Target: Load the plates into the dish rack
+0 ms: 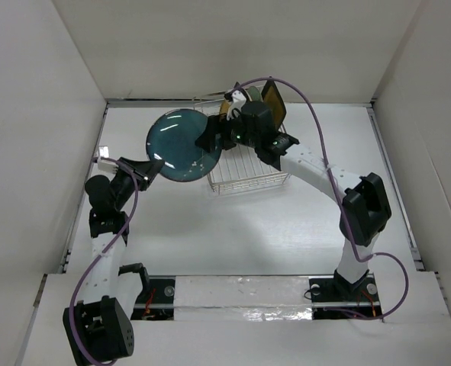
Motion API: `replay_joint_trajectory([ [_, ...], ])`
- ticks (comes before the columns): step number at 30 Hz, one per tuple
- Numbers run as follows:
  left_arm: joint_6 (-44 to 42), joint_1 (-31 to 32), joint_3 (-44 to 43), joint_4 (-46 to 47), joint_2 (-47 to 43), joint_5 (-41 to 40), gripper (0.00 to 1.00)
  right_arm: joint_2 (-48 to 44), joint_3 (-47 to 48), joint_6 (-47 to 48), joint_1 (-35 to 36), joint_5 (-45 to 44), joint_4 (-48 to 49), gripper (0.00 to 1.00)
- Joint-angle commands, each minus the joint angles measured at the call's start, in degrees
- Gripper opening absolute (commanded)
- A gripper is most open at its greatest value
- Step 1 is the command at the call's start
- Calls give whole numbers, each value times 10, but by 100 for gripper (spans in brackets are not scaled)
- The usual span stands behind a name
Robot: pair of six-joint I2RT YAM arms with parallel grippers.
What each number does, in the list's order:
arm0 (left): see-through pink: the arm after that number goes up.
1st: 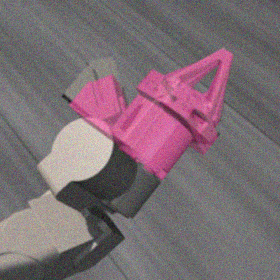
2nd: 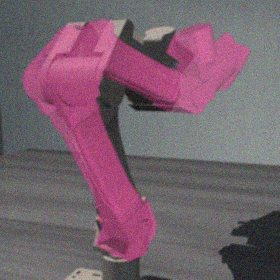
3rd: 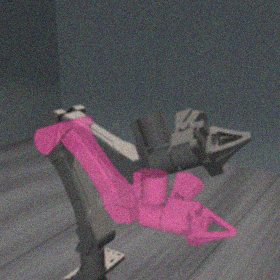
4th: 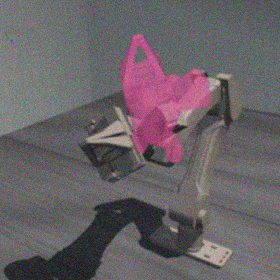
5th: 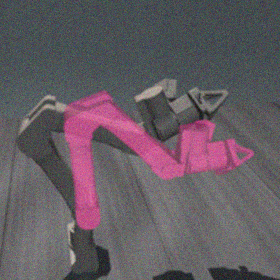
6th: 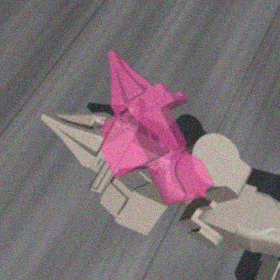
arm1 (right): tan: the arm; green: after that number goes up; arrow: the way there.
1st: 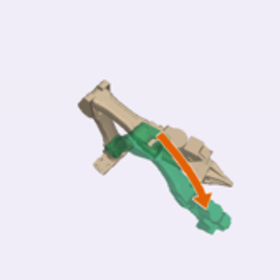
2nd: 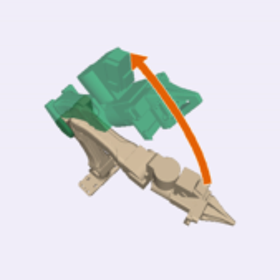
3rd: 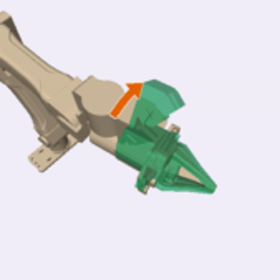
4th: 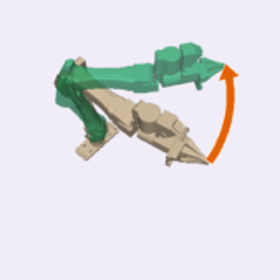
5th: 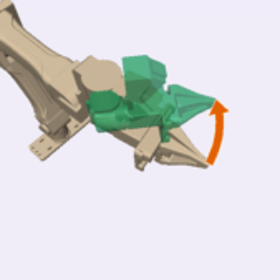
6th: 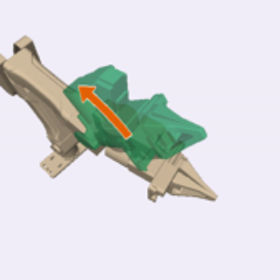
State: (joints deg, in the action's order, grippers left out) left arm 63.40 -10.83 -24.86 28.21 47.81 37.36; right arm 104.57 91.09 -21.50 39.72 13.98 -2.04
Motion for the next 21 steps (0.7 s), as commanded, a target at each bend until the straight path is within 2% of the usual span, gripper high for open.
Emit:
replay_joint_trajectory([
  [1,41,2,-21,196,-20,85,0,0,-13,-17,-7,102,76,92],
  [3,38,2,-22,203,-11,106,0,-6,-43,-36,-7,140,131,79],
  [4,25,2,-26,186,-7,112,0,-9,-51,-50,-7,169,144,57],
  [8,-14,2,-34,116,-1,114,0,-29,-80,-83,-13,193,201,0],
  [9,-36,2,-36,101,0,113,0,-37,-91,-85,-13,186,208,0],
  [10,-48,2,-38,89,0,112,5,-45,-91,-85,-13,177,207,0],
  [11,-60,2,-41,63,-4,110,14,-64,-94,-84,-18,149,202,0],
  [12,-70,2,-42,51,-8,109,36,-74,-94,-82,-18,129,185,0],
  [14,-114,2,-52,1,-24,101,55,-93,-80,-68,-24,64,159,0],
  [15,-134,2,-57,-22,-33,95,68,-108,-72,-62,-31,38,131,0],
  [17,-204,2,-77,-109,-66,57,78,-120,-43,-48,-38,-25,108,0],
  [18,-227,2,-82,-137,-78,40,86,-125,-33,-44,-44,-47,89,0],
  [21,-292,2,-93,-219,-130,-26,99,-133,7,-29,-57,-119,63,0],
])
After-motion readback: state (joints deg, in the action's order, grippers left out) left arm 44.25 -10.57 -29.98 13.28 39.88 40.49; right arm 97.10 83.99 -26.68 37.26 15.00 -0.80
